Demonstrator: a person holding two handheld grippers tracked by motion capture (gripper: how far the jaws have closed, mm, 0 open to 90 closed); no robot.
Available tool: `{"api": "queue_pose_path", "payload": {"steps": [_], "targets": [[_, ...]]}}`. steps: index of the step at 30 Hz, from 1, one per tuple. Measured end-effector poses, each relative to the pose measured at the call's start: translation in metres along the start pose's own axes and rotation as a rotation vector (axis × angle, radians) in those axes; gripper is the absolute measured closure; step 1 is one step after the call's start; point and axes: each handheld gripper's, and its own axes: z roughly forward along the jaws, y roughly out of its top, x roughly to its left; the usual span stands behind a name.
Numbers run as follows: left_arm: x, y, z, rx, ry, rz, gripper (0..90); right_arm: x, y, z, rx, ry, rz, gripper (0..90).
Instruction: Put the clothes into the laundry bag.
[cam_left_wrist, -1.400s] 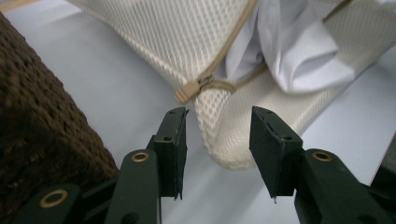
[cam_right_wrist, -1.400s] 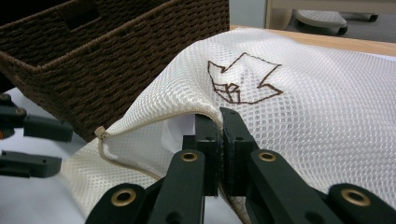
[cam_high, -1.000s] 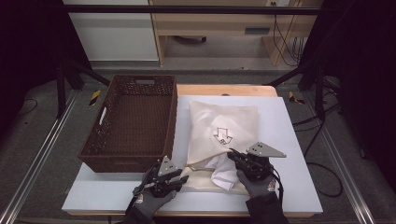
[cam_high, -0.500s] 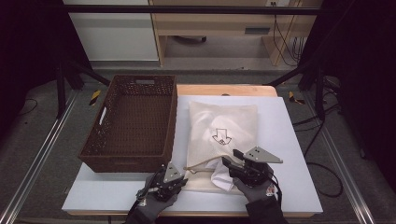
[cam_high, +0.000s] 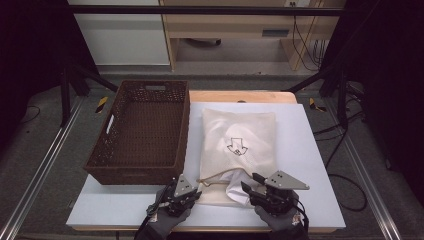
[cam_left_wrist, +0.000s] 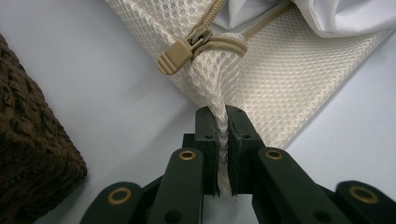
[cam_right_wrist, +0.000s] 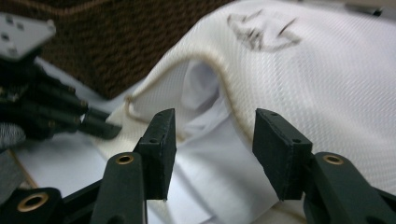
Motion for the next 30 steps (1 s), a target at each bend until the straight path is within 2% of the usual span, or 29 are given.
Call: {"api": "queue_pose_path", "payload": {"steps": [6,11,14,17,20,21,25,30], "targets": [[0.0,0.0,0.0,-0.003,-0.001,-0.001,82.8,0.005,-0.021,0.026,0.122,0.02,-0.004,49.3],[0.0,0.0,0.0,-0.004,-0.002,-0.002,82.8,0.005,-0.031,0.041,0.195,-0.018,-0.019,52.4],[0.0,0.0,0.0,-0.003,-0.002,0.001,82.7,0.006,-0.034,0.049,0.24,-0.065,-0.039,62.4],[0.0,0.0,0.001,-0.003,0.0,0.003,82.8,0.005,-0.032,0.052,0.248,-0.102,-0.054,73.4],[0.0,0.0,0.001,-0.003,0.0,0.003,82.8,0.0,-0.03,0.055,0.246,-0.117,-0.027,88.0],[0.0,0.0,0.001,-0.003,-0.001,0.002,82.8,-0.002,-0.029,0.056,0.254,-0.124,-0.027,90.0],[0.0,0.0,0.001,-0.003,0.0,0.005,82.8,-0.002,-0.022,0.064,0.251,-0.171,-0.022,90.0],[-0.001,0.0,0.001,-0.002,0.0,0.008,82.9,-0.012,-0.01,0.076,0.193,-0.231,-0.003,90.0]]}}
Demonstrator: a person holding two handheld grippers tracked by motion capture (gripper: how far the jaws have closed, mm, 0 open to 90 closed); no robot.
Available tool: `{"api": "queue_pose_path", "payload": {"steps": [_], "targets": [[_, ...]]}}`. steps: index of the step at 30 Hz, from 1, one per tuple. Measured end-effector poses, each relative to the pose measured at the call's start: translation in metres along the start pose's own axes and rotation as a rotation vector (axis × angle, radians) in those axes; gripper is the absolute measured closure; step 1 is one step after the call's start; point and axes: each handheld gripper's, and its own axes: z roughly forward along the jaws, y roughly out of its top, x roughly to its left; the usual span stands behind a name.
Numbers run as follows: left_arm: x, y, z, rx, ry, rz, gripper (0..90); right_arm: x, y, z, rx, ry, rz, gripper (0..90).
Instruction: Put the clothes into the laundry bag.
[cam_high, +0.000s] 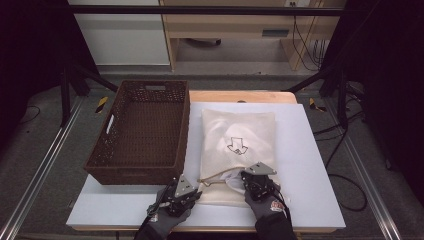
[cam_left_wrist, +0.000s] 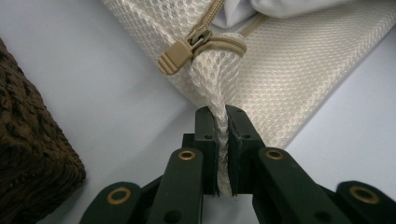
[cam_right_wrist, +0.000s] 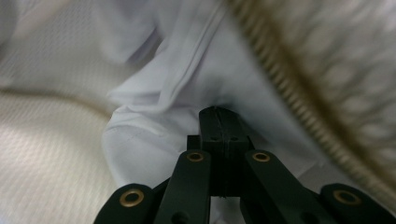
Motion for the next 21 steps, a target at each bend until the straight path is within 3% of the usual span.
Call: {"api": "queue_pose_path", "payload": {"steps": [4,7,9,13,21], "targets": [[0.0,0.0,0.0,0.001,0.001,0.004,82.9,-0.004,0.004,0.012,-0.034,-0.048,0.013,90.0],[0.0,0.0,0.0,0.0,0.0,0.004,82.9,-0.006,0.004,0.019,-0.064,-0.093,-0.01,90.0],[0.0,0.0,0.0,-0.001,0.001,0.003,82.9,-0.007,0.004,0.025,-0.068,-0.099,-0.005,90.0],[0.0,0.0,0.0,-0.001,0.0,0.001,82.9,-0.009,0.003,0.028,-0.082,-0.074,0.005,87.8],[0.002,0.001,-0.001,-0.005,-0.02,-0.019,81.6,-0.006,0.002,-0.007,-0.116,0.049,-0.002,58.0]]}}
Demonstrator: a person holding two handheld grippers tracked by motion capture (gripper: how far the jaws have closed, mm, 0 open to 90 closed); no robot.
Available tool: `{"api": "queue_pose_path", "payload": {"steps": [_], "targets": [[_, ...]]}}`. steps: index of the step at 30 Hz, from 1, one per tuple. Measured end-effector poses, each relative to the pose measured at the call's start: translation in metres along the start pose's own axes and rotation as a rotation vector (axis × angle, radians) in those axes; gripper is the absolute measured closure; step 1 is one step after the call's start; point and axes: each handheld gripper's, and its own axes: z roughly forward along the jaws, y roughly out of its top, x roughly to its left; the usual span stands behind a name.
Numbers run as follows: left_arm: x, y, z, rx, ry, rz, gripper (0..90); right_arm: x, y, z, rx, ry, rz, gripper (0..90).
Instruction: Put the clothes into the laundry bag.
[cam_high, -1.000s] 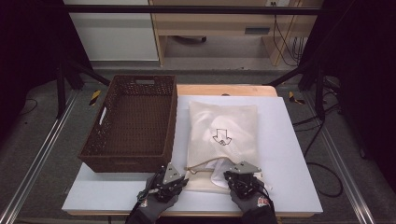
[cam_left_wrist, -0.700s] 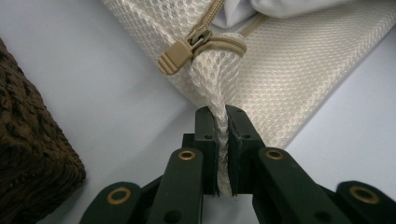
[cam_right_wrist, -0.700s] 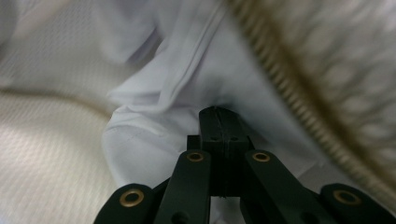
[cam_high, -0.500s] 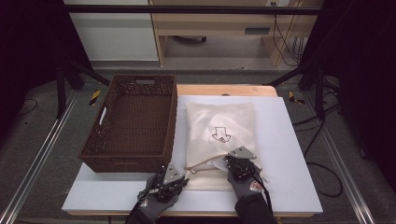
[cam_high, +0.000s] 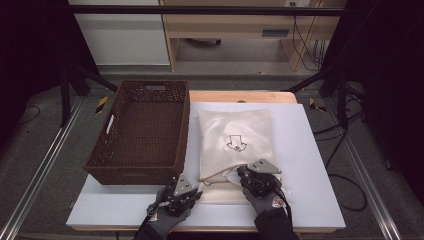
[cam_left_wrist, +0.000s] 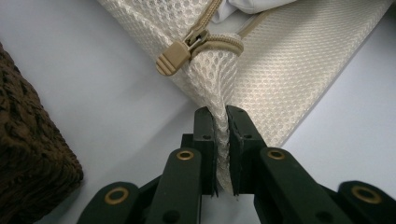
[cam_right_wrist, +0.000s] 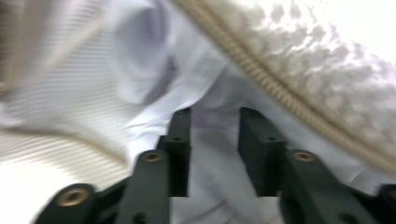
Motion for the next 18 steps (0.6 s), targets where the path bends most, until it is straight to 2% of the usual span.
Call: {"api": "queue_pose_path", "payload": {"steps": [3,5,9,12,14,16,18], "targets": [[0.0,0.001,-0.001,-0.007,-0.003,-0.002,81.1,0.003,-0.005,-0.012,0.016,0.042,-0.01,48.9],[0.0,0.001,-0.002,-0.013,-0.005,-0.003,80.8,0.003,-0.011,-0.016,0.04,0.05,-0.012,44.8],[-0.001,0.002,-0.004,-0.026,-0.007,-0.006,80.9,0.004,-0.019,-0.01,0.087,0.043,-0.016,45.4],[-0.002,0.003,-0.006,-0.034,-0.011,-0.008,81.6,0.004,-0.022,-0.001,0.138,0.055,-0.015,56.4],[-0.001,0.004,-0.007,-0.042,-0.013,-0.012,81.7,0.003,-0.021,0.002,0.141,0.066,-0.014,69.1],[-0.002,0.005,-0.008,-0.047,-0.015,-0.018,82.0,0.002,-0.017,0.003,0.146,0.084,0.018,80.8],[-0.002,0.006,-0.009,-0.05,-0.017,-0.012,82.2,0.002,-0.014,0.007,0.152,0.084,0.012,86.0]]}}
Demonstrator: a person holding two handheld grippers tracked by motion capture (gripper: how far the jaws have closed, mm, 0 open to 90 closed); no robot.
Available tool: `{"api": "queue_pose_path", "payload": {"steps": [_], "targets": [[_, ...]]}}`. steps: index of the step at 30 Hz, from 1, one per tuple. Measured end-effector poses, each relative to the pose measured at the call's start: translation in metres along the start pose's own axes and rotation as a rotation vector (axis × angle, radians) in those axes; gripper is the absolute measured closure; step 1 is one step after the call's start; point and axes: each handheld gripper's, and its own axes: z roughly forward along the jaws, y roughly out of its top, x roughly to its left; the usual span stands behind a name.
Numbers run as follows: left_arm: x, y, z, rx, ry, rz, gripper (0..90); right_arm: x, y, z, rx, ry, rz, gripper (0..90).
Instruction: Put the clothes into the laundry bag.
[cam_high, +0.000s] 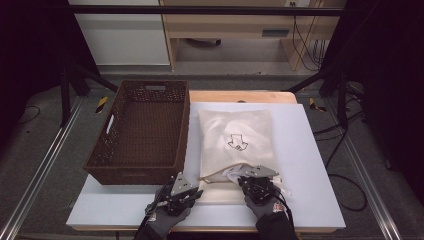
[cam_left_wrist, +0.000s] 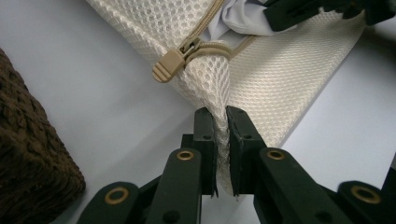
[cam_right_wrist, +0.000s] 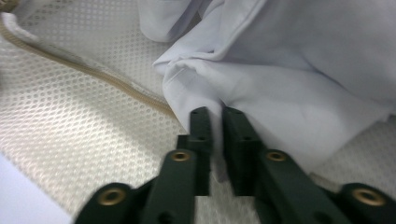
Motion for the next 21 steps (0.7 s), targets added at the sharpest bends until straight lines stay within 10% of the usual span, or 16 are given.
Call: {"api": "queue_pose_path", "payload": {"steps": [7,16,21], "targets": [[-0.002,0.005,-0.008,-0.019,-0.022,-0.01,84.0,-0.002,0.016,0.014,-0.017,-0.03,0.008,88.9],[-0.001,0.005,-0.009,-0.015,-0.033,-0.008,84.6,-0.006,0.025,0.042,-0.093,-0.191,0.003,89.0],[0.001,0.004,-0.007,-0.023,-0.03,-0.012,81.8,-0.005,0.022,0.032,-0.094,-0.129,0.0,79.6]]}}
